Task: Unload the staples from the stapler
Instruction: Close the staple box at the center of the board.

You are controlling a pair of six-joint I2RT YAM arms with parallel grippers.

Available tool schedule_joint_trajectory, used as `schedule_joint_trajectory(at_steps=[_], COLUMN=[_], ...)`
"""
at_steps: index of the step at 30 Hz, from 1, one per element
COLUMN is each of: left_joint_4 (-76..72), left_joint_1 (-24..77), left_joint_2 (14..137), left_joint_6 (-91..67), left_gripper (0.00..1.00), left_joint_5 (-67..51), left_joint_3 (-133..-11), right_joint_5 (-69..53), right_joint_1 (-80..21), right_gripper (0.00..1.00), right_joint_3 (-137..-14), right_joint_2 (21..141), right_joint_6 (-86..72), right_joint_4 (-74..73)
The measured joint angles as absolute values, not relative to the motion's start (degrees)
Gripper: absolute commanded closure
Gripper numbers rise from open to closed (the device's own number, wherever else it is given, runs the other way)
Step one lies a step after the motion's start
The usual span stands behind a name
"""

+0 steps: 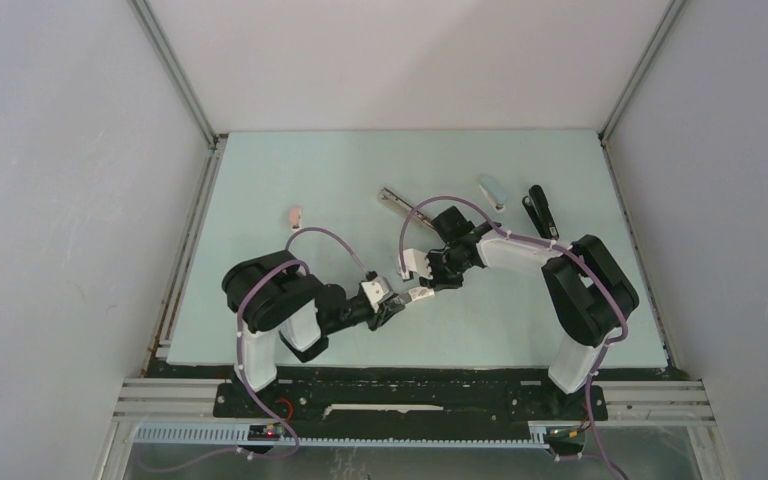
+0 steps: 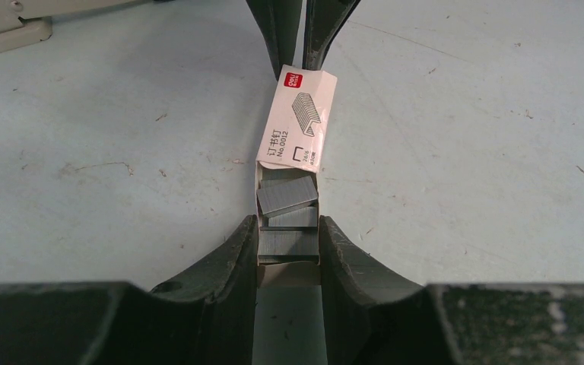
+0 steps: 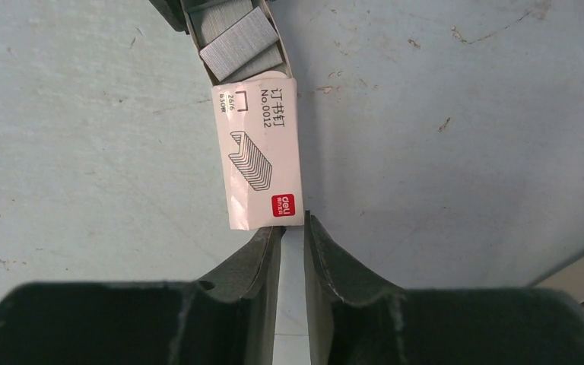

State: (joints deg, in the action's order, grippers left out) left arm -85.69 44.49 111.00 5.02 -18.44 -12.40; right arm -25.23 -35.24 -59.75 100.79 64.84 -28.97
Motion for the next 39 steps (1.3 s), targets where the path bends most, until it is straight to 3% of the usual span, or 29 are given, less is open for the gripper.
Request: schedule_joint_trajectory(at_steps=[20, 29, 32, 39], left_joint_4=[-85.93, -85.73, -85.01, -81.23], left_joint_1=[44.49, 44.49, 44.62, 44.66], left_joint_2=[111.77, 111.85, 111.13, 104.77], left_joint_6=[5.06, 4.21, 3.31, -1.41], left_gripper=[0.67, 0.44, 0.34, 0.23], left_joint_5=[-20.21, -19.7, -19.49, -16.21], left_joint_3=[-13.21, -13.26, -13.13, -10.04], right_joint_5=[-24.51, -24.49, -24.51, -24.51], right_joint_1=[-35.42, -34.48, -33.54, -31.31], right_gripper=[0.73, 0.6, 0.58, 0.55], right_joint_3=[-60.45, -60.53, -60.6, -60.6], right_joint_2=[100.99, 101.06, 101.06, 100.57], right_joint_6=[64.82, 64.58, 64.34, 64.12], right_joint_4=[-29.39, -29.32, -29.34, -29.98])
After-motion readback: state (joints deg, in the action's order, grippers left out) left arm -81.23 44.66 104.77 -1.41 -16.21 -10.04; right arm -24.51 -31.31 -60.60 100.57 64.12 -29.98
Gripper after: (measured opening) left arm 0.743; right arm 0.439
